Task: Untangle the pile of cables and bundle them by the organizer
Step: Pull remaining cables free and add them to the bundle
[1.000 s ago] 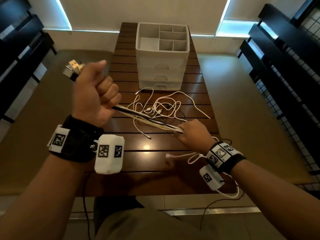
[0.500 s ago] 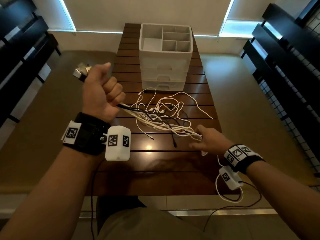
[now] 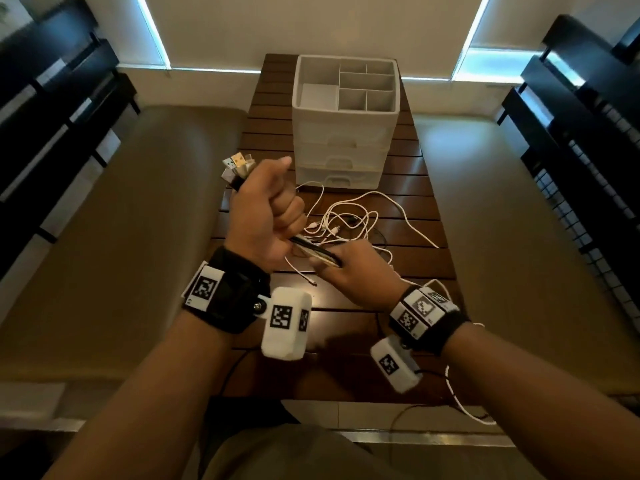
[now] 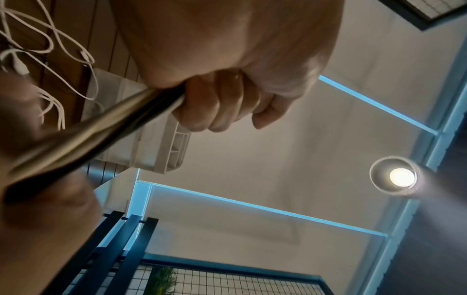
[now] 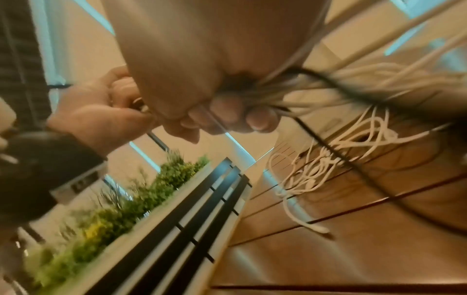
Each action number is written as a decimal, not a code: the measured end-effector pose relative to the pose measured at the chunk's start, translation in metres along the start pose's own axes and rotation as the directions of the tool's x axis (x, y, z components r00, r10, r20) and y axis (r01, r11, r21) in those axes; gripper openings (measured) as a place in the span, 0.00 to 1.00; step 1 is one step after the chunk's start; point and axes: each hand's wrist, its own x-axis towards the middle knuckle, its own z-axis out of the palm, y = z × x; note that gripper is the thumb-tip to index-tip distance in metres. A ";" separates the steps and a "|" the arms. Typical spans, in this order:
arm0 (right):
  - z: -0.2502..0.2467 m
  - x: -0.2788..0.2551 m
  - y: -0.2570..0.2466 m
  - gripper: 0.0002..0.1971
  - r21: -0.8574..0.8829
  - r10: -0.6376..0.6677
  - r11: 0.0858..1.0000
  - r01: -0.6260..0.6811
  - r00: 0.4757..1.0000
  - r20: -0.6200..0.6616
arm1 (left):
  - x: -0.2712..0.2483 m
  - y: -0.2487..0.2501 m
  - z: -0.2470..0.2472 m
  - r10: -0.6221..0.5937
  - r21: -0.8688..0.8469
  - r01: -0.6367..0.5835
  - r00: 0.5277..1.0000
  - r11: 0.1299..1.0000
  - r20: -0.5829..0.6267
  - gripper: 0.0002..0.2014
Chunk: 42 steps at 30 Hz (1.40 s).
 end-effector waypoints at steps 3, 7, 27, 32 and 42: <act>0.008 -0.019 0.027 0.13 -0.029 0.069 0.997 -0.067 0.995 0.077 | -0.003 -0.001 -0.010 -0.008 -0.008 0.007 0.999 1.000 -0.041 0.30; 0.012 -0.042 0.056 0.19 -0.059 0.148 0.988 -0.144 0.985 0.087 | -0.005 -0.009 -0.021 -0.039 -0.007 0.039 0.996 0.999 -0.084 0.29; 0.018 0.122 0.095 0.11 -0.238 0.301 0.937 -0.257 0.939 0.168 | -0.007 -0.023 -0.038 -0.174 0.008 0.175 0.980 0.984 -0.100 0.28; 0.033 0.122 0.104 0.04 -0.283 0.355 0.909 -0.307 0.925 0.137 | -0.009 -0.022 -0.044 -0.167 0.007 0.169 0.977 0.986 -0.130 0.29; -0.046 0.106 0.058 0.10 0.170 0.188 0.976 -0.134 0.914 -0.360 | 0.000 -0.027 -0.044 -0.151 0.018 0.155 0.977 0.988 -0.151 0.29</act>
